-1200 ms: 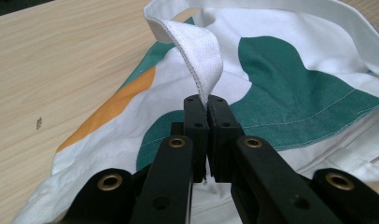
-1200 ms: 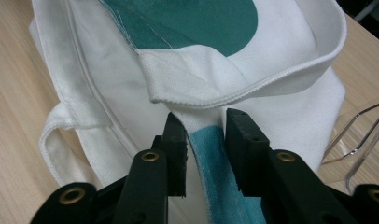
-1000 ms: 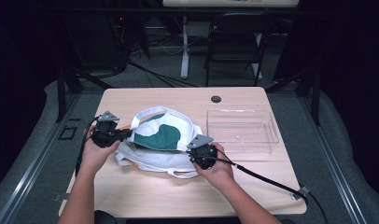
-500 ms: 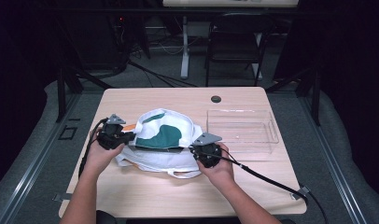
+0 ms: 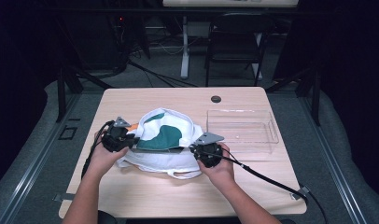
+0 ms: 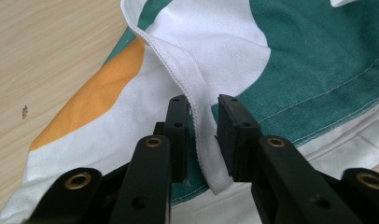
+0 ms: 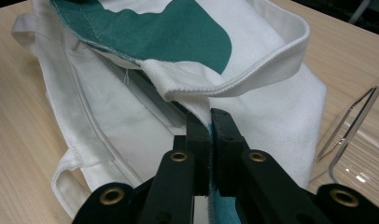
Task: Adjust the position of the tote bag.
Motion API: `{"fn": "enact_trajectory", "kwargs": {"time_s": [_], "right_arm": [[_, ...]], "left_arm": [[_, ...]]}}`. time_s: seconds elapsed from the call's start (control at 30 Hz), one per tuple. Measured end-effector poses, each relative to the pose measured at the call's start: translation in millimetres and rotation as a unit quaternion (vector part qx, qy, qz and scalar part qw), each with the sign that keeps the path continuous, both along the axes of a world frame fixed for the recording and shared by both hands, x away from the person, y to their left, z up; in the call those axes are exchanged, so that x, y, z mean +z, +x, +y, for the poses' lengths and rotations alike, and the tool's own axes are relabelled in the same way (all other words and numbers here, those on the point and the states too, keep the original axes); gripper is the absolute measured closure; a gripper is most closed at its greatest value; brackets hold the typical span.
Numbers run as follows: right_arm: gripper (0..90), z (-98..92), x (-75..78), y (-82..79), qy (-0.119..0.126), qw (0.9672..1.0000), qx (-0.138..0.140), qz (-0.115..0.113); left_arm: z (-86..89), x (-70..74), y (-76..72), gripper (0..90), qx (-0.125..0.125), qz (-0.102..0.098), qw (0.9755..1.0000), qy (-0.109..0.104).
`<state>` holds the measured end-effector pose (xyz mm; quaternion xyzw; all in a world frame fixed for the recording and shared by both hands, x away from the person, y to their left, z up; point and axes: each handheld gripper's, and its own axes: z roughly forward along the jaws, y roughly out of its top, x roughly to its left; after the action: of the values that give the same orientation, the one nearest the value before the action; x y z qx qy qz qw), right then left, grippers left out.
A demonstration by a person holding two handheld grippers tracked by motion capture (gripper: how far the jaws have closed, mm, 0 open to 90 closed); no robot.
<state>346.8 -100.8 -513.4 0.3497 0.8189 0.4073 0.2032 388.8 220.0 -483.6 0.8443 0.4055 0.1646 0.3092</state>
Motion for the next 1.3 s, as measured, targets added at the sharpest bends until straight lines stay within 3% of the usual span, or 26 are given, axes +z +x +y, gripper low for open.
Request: {"fn": "enact_trajectory", "kwargs": {"time_s": [0.23, 0.33, 0.5, 0.77, 0.93, 1.07, 1.1, 1.13, 1.2, 1.3], "right_arm": [[87.1, -0.8, 0.0, 0.8, 0.000, 1.0000, 0.002, 0.002], [87.0, -1.0, -0.3, 1.1, 0.000, 1.0000, 0.003, 0.002], [87.0, -1.5, 0.7, 1.4, 0.000, 1.0000, 0.003, 0.003], [86.8, -1.7, 0.2, 1.5, -0.001, 1.0000, 0.004, 0.003], [86.8, -1.7, 0.2, 1.4, -0.001, 1.0000, 0.004, 0.003], [86.7, -1.7, 0.1, 1.4, 0.001, 1.0000, 0.004, 0.002], [86.7, -1.7, 0.1, 1.5, 0.001, 1.0000, 0.004, 0.002], [86.7, -1.9, 0.3, 1.5, 0.000, 1.0000, 0.005, 0.002], [86.7, -1.5, -0.1, 1.3, 0.000, 1.0000, 0.004, 0.001], [86.6, -1.2, -0.8, 1.0, 0.001, 1.0000, 0.004, 0.000]], "left_arm": [[-2.0, 12.4, -9.6, 58.7, 0.006, -0.027, 0.9996, -0.006], [-6.2, 16.2, -14.3, 56.7, -0.009, -0.033, 0.9994, -0.010], [-19.6, 16.3, -20.9, 53.1, -0.032, -0.027, 0.9990, -0.016], [-39.7, 13.4, -29.0, 49.2, -0.066, -0.025, 0.9975, -0.001], [-53.9, 8.5, -33.1, 46.1, -0.093, -0.024, 0.9950, 0.026], [-62.8, 1.6, -33.5, 44.2, -0.097, -0.032, 0.9930, 0.059], [-62.8, 1.6, -33.5, 44.2, -0.097, -0.032, 0.9930, 0.059], [-66.9, -1.8, -32.9, 43.9, -0.094, -0.035, 0.9920, 0.076], [-71.5, -5.1, -33.2, 43.6, -0.096, -0.038, 0.9914, 0.081], [-77.1, -9.3, -32.8, 43.7, -0.096, -0.051, 0.9877, 0.113]]}}
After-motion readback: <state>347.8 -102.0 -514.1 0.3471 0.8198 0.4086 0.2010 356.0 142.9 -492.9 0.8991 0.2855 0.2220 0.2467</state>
